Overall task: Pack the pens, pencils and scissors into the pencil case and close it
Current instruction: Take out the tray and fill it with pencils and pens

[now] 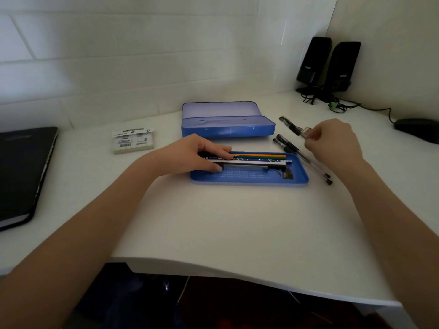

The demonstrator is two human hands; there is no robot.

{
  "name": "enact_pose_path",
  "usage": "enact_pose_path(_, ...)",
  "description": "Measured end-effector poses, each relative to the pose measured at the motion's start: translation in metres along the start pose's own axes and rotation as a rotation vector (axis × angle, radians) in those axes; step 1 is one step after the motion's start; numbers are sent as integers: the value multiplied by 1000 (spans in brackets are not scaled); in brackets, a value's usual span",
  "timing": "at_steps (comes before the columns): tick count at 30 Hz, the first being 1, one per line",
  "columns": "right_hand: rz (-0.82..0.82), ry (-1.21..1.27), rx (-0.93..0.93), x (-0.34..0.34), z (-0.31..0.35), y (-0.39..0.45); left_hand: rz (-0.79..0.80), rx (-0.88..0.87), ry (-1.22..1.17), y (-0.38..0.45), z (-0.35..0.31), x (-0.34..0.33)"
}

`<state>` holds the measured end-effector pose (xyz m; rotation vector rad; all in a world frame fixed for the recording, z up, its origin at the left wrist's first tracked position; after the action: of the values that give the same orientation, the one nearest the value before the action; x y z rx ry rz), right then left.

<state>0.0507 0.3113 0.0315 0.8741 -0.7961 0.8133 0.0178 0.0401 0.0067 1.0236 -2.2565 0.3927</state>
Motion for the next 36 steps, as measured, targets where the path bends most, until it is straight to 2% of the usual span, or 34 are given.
enact_pose_path(4, 52, 308, 108, 6, 20, -4, -9, -12, -16, 0, 0, 1)
enact_pose_path(10, 187, 394, 142, 3, 33, -12, -10, -35, -109, -4, 0, 5)
enact_pose_path(12, 263, 429, 162, 3, 36, -16, -96, -48, -155, -4, -3, 9)
enact_pose_path(15, 374, 409, 286, 2, 48, -25, -308, -94, -336, -5, -7, 21)
enact_pose_path(18, 486, 390, 423, 1, 62, -37, -390, -103, -391, -6, -6, 32)
enact_pose_path(24, 622, 301, 541, -5, 74, -52, -241, -98, -327, -8, -9, 26)
enact_pose_path(32, 564, 294, 601, -22, 89, -66, 15, -22, -180, -8, -7, 7)
enact_pose_path(36, 489, 282, 599, -23, 89, -65, 46, -4, -131, -7, -5, 5)
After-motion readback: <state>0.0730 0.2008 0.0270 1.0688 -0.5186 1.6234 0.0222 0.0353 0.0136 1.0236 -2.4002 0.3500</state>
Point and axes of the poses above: each hand's wrist, its own y-axis towards the middle knuckle, its own x-axis out of the back of the hand, z = x × y, the point moved 5 cm from there along y, towards the middle knuckle, and after that the axes turned 2 degrees about -y, right-handed, at the moved point
